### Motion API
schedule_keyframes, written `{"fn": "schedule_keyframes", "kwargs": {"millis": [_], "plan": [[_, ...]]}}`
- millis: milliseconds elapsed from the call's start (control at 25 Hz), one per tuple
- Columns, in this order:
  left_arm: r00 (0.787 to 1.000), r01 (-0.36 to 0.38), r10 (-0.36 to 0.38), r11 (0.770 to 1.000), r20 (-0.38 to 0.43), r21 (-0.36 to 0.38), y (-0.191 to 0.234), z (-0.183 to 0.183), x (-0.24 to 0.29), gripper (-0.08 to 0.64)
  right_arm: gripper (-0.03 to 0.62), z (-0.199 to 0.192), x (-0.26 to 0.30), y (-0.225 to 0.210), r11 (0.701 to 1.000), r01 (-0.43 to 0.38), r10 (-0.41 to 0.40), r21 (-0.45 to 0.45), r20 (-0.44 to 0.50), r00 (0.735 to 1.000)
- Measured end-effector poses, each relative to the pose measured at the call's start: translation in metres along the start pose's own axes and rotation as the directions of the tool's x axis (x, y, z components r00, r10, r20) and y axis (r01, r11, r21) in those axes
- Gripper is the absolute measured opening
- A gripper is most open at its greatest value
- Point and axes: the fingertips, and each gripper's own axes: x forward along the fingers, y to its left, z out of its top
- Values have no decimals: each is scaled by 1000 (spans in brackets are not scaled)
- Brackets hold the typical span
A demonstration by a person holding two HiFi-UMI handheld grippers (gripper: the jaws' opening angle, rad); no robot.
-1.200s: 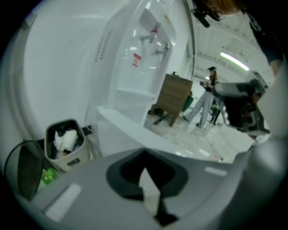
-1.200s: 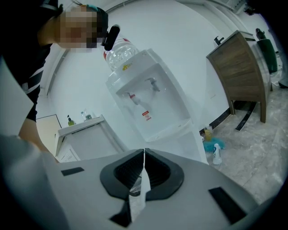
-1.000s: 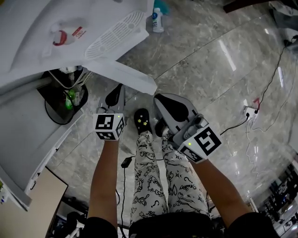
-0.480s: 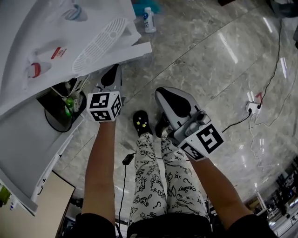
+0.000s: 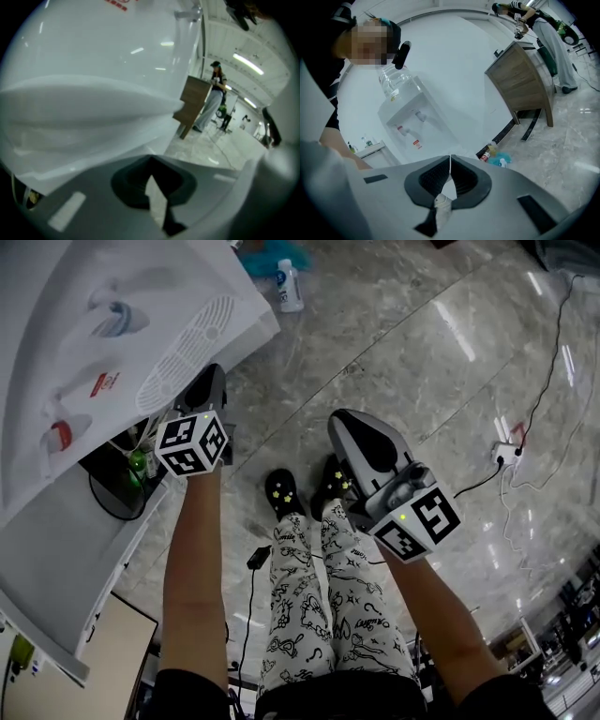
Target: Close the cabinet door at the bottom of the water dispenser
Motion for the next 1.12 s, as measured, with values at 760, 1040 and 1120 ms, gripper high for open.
{"fn": "schedule_keyframes", "kwargs": {"millis": [760, 1040, 1120], "plan": [[948, 311, -319, 931, 15, 190, -134, 30, -112, 0, 17, 40, -24, 44, 995, 21, -23, -98, -25, 999], [914, 325, -362, 924, 183, 201, -185, 117, -265, 0, 17, 90, -81, 150, 975, -84, 81, -206, -23, 996], [895, 318, -376, 915, 238, 249, -193, 151, -295, 0, 17, 106, -92, 180, 964, -108, 112, -244, 2, 994]]}}
